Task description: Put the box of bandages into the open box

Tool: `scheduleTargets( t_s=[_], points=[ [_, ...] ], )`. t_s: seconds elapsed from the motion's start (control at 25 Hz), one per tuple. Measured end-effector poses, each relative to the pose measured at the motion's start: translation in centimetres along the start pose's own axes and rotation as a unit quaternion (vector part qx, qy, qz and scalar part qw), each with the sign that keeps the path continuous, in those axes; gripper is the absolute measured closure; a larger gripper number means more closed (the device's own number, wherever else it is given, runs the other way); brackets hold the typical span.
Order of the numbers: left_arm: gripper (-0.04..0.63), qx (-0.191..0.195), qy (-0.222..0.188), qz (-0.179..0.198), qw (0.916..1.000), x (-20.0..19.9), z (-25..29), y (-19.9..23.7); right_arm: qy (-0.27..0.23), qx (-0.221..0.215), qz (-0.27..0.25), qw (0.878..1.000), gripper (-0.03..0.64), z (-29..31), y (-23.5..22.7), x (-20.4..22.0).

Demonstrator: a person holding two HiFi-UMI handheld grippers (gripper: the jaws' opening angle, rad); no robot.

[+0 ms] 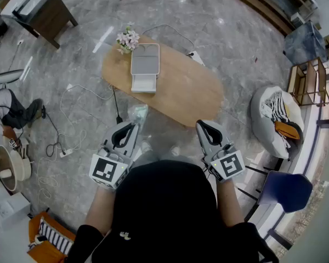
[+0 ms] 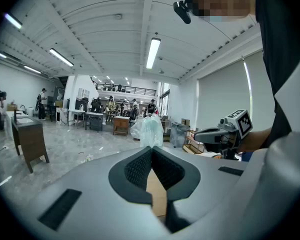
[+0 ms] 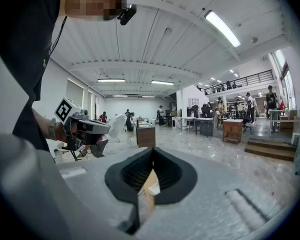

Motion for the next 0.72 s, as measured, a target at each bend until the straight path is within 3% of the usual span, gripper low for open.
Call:
scheduleTargets(
  t_s=[0.4,0.72],
  points=[
    [0.58,0.01,-0.015,-0.034,0.9993,1.7,-5.0,3.8,0.008,0.019,0.002,1.0,0.62,2.4,5.3,-0.8],
    [0.58,0.009,-0.021,-0.049,0.9985,3.3,-6.8,5.9,0.009,0.039,0.012,0.999,0.62,3.5,6.6,-0.8]
  ],
)
Point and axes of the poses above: the fingertips, and each gripper's own axes: z forward along the fingers, y to its left, x out of its underside, the point moved 9 cm from there along -z, backward along the fingers, and after that the axes turned 15 degrees about x, right-handed, at the moved point
